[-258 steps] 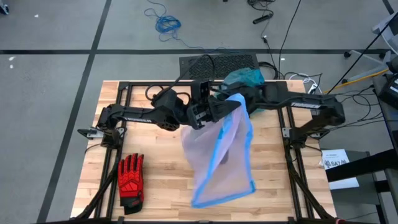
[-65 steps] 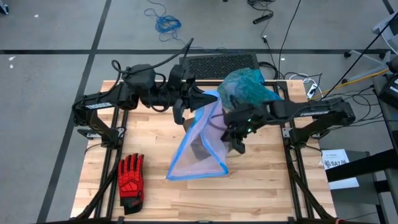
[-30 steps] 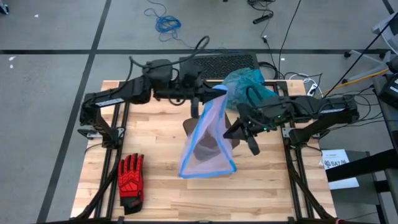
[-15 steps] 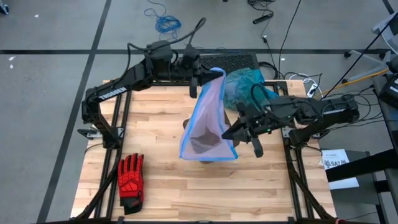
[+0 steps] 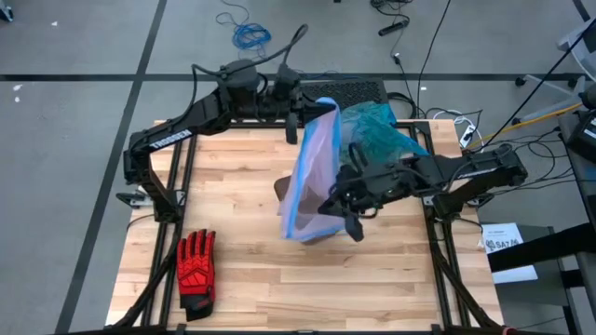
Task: Place trash/remove bag and relplace
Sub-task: Put the pink trash bag into the trash bin
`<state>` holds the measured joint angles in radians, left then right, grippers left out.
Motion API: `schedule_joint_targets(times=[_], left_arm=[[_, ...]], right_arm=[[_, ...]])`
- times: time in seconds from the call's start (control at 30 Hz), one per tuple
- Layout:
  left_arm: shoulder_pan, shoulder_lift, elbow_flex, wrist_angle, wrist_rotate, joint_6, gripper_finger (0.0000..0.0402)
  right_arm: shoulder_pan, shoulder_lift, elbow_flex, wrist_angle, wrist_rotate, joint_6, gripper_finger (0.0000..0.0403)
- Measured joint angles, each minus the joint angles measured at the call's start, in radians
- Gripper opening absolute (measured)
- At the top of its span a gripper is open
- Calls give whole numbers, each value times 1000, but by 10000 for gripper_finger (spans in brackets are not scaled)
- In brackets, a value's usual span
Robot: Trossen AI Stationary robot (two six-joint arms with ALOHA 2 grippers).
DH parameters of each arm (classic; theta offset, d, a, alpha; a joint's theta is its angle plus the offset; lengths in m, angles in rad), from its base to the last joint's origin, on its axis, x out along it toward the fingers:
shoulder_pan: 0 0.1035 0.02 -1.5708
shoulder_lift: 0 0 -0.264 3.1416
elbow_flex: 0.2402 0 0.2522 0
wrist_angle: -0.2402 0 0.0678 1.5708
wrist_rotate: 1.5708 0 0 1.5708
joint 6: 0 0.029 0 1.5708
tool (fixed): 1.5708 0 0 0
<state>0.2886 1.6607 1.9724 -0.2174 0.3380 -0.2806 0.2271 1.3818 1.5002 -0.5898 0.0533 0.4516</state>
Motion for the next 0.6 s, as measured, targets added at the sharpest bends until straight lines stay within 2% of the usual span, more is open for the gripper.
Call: schedule_joint_targets(times=[0.13,0.4,0.6], left_arm=[[6,16,1,101,2,-12,0],[-3,29,1,66,12,-28,0],[-10,48,1,79,0,-20,0]], right_arm=[[-6,-9,0,-31,53,34,0],[-12,-20,0,-87,57,51,0],[-18,-16,-5,-188,104,61,0]])
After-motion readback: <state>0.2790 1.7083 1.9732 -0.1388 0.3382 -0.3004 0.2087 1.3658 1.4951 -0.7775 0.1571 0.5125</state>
